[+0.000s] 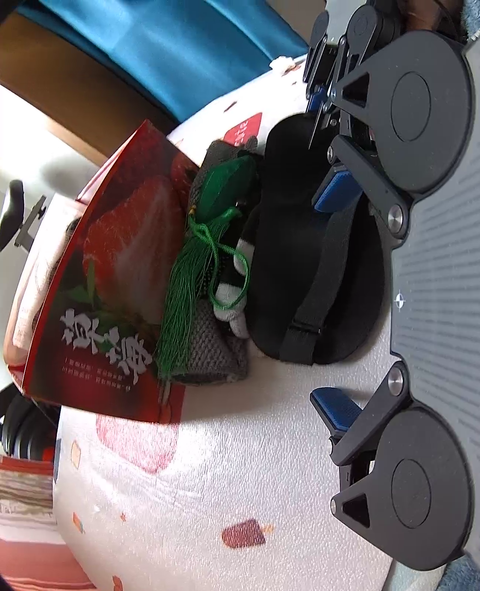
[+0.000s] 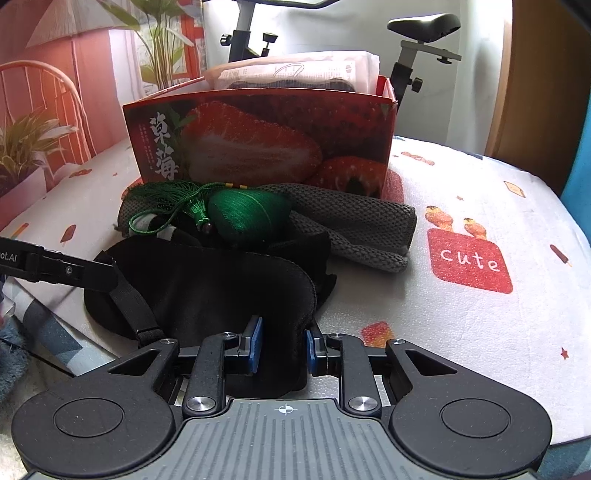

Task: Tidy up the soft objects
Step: 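Close the left tool on the eye mask strap and lift it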

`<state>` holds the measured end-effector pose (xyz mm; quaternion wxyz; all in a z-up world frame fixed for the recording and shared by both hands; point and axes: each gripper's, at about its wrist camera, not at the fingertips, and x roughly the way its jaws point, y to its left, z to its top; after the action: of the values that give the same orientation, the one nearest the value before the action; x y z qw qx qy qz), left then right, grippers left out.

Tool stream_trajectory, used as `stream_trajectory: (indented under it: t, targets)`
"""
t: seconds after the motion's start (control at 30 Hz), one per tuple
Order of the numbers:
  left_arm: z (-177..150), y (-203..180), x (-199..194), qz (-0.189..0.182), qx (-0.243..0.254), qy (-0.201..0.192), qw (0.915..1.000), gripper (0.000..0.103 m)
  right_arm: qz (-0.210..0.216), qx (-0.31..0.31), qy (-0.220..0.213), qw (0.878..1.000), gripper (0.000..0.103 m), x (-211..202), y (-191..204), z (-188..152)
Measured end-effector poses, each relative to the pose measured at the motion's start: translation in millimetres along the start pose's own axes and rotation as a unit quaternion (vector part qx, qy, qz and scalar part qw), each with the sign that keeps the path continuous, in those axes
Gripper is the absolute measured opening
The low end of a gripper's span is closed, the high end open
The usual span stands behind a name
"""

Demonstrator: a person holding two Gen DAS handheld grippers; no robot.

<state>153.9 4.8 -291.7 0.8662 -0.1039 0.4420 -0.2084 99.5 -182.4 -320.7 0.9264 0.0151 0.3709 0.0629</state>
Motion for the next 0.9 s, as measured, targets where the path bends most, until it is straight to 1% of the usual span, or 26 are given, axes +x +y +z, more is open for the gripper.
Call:
stream_trajectory:
  t: [0.13, 0.2, 0.23, 0.3, 0.37, 0.4, 0.43, 0.47, 0.5, 0.53, 0.57, 0.6, 0.63, 0.67, 0.73, 0.8, 0.9]
  targets:
    - [-2, -4, 2, -0.024, 0.011, 0.002, 0.9997, 0.101, 0.001, -0.001, 0.004, 1.000, 0.021, 3, 0, 0]
    - [-2, -8, 4, -0.023, 0.020, 0.004, 0.9995, 0.098, 0.002, -0.003, 0.005, 1.000, 0.021, 4, 1, 0]
    - [-2, -10, 4, -0.022, 0.022, 0.004, 0.9995, 0.097, 0.002, -0.003, 0.005, 1.000, 0.021, 4, 1, 0]
    - [-3, -11, 4, -0.021, 0.025, 0.005, 0.9995, 0.090, 0.003, -0.002, 0.005, 1.000, 0.021, 3, 0, 0]
    - [-3, -12, 4, -0.016, 0.024, 0.003, 0.9996, 0.077, 0.003, -0.001, 0.005, 1.000, 0.021, 3, 0, 0]
    - [-3, -11, 3, -0.012, 0.023, 0.002, 0.9997, 0.074, 0.003, -0.001, 0.006, 1.000, 0.021, 4, 0, 0]
    - [-3, -11, 3, -0.008, 0.021, 0.000, 0.9998, 0.067, 0.003, -0.001, 0.006, 1.000, 0.021, 3, 0, 0]
    - [-2, -9, 2, -0.005, 0.017, -0.001, 0.9998, 0.054, 0.003, -0.002, 0.005, 1.000, 0.021, 3, 1, 0]
    - [-2, -7, 2, -0.004, 0.012, -0.002, 0.9999, 0.044, 0.003, -0.003, 0.003, 1.000, 0.021, 2, 1, 0]
    - [-1, -5, 1, -0.001, 0.007, -0.004, 1.0000, 0.022, 0.003, -0.003, 0.001, 1.000, 0.021, 1, 2, 0]
    - [0, -3, 0, 0.003, 0.003, -0.005, 1.0000, 0.016, 0.003, -0.003, -0.001, 1.000, 0.021, 0, 2, -1]
    - [0, -1, 0, 0.006, -0.003, -0.004, 1.0000, 0.015, 0.003, -0.003, -0.005, 1.000, 0.021, -2, 2, -1]
    - [0, 3, -1, 0.012, -0.011, -0.002, 0.9999, 0.011, 0.003, -0.002, -0.010, 1.000, 0.021, -4, 2, -1]
    - [0, 8, -3, 0.015, -0.022, -0.001, 0.9996, 0.009, 0.005, 0.001, -0.017, 1.000, 0.021, -7, 1, -1]
    - [0, 18, -8, 0.003, -0.046, -0.011, 0.9989, 0.008, 0.012, 0.005, -0.029, 1.000, 0.020, -13, -1, -1]
    - [1, 20, -14, 0.001, -0.048, -0.024, 0.9985, 0.007, 0.015, 0.009, -0.038, 0.999, 0.018, -18, -2, 0]
    - [2, 17, -23, -0.002, -0.035, -0.047, 0.9983, 0.006, 0.019, 0.011, -0.049, 0.999, 0.016, -24, -3, 2]
